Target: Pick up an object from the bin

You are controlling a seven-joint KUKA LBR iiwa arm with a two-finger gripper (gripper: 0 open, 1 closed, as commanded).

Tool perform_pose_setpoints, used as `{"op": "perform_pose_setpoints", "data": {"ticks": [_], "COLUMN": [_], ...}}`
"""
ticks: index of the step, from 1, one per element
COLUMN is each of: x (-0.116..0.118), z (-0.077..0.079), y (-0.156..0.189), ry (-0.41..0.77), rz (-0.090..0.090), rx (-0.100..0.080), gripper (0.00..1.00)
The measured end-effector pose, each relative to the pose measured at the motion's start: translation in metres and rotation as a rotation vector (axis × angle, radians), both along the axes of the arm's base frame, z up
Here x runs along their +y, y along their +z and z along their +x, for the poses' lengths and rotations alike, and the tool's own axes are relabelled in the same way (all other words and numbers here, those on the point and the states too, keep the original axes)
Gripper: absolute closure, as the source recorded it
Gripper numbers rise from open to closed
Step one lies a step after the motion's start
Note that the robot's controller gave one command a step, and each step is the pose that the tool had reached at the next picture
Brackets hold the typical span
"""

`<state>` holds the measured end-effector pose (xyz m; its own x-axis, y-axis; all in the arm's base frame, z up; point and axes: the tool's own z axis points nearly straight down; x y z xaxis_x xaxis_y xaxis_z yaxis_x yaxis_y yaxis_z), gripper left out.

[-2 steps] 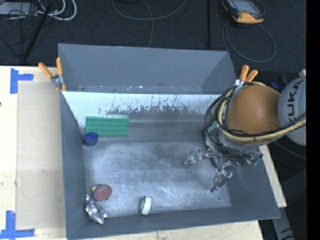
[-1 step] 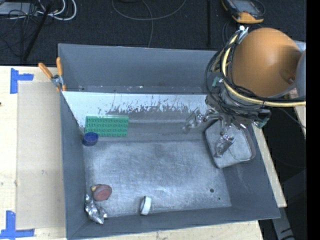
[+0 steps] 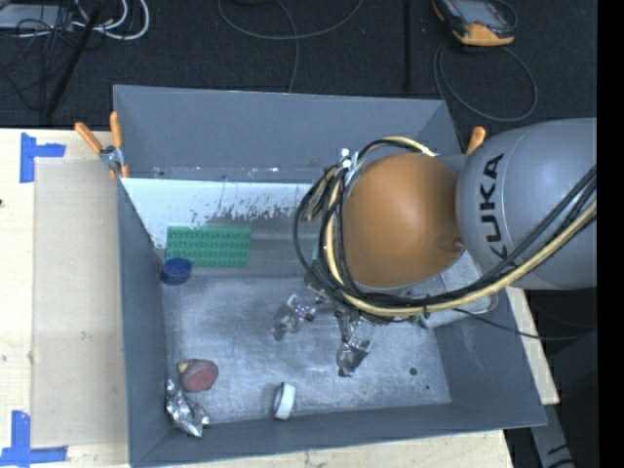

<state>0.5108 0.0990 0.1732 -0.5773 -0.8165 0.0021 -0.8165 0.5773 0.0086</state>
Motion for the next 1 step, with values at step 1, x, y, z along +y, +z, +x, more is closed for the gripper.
{"op": "perform_pose_setpoints", "data": {"ticks": [1], "x": [0.1135], "z": [-0.0383], "y": [-0.0517], "ry": [0.065], "rz": [0.000], "rx": [-0.001], "gripper": [0.00]}}
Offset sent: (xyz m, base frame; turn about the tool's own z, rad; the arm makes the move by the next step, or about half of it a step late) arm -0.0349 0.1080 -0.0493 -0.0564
